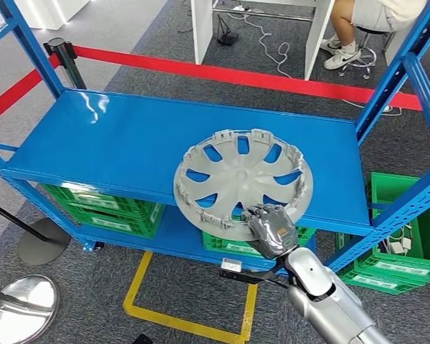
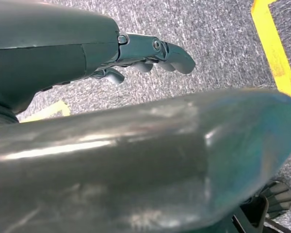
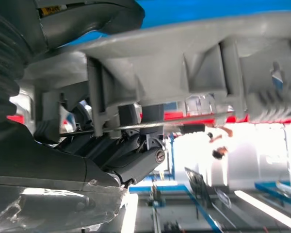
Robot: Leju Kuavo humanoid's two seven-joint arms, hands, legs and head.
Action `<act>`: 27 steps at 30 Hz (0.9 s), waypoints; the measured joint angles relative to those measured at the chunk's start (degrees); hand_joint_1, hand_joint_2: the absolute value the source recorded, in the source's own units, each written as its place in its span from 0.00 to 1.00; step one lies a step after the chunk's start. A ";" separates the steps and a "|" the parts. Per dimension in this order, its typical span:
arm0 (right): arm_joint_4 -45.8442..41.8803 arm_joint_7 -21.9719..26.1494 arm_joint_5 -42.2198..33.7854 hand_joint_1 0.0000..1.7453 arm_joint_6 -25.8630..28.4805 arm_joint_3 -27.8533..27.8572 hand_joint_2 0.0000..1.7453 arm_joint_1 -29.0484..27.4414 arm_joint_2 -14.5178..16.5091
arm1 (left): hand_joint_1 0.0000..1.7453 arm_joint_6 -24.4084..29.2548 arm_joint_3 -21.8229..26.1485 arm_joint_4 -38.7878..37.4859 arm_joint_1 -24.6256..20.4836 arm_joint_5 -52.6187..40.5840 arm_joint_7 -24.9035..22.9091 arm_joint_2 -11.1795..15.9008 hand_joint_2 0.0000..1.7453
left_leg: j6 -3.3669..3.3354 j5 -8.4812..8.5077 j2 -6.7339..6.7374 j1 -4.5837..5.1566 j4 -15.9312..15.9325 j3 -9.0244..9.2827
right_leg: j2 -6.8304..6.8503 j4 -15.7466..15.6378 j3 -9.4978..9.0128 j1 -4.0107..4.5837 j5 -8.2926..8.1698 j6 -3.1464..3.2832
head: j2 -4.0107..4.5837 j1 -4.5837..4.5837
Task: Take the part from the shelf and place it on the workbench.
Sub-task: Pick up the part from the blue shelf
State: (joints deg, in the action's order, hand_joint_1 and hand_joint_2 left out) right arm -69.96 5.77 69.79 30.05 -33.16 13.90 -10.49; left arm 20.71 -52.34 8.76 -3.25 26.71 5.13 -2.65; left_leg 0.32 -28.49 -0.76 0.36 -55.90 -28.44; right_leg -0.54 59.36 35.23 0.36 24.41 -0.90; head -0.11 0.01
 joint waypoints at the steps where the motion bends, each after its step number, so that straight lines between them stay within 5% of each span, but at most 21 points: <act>1: -0.64 -0.04 0.25 1.00 0.25 0.00 1.00 -0.24 -0.07 | 0.00 0.45 -0.21 0.00 0.00 -0.34 -0.02 -0.01 0.00 | 0.00 0.00 0.00 0.00 0.00 0.00 | 0.00 0.00 0.00 0.00 0.00 0.00 | 0.00 0.00; 14: -12.44 1.86 5.05 1.00 9.25 1.76 1.00 -4.03 1.19 | 0.00 8.09 -6.61 -0.02 -0.47 -7.39 -2.41 0.10 0.00 | 0.00 0.00 0.00 0.00 0.00 -0.04 | 0.01 0.01 0.02 0.00 0.00 0.00 | 0.00 -0.01; 18: -17.35 3.78 5.00 1.00 9.31 2.68 1.00 -4.77 1.92 | 0.00 9.67 -7.65 -0.02 -0.80 -7.75 -2.42 0.16 1.00 | 0.00 0.00 0.00 0.00 0.00 -0.04 | 0.00 0.01 0.03 0.00 0.00 0.00 | 0.00 0.01; 27: -23.37 6.14 4.43 1.00 9.31 3.34 1.00 -6.03 2.13 | 0.00 11.85 -9.17 -0.02 -1.40 -8.65 -1.89 0.35 1.00 | 0.00 0.00 0.00 0.00 0.00 -0.05 | 0.01 0.01 0.03 0.00 0.00 0.00 | 0.00 0.01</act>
State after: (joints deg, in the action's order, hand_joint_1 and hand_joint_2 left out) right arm -93.33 11.91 74.23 39.36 -29.81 7.87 -8.35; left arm 32.56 -61.51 8.74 -4.64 18.07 3.25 -2.30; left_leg 0.33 -28.48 -0.77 0.36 -55.90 -28.50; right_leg -0.52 59.37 35.25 0.36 24.41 -0.90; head -0.11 0.01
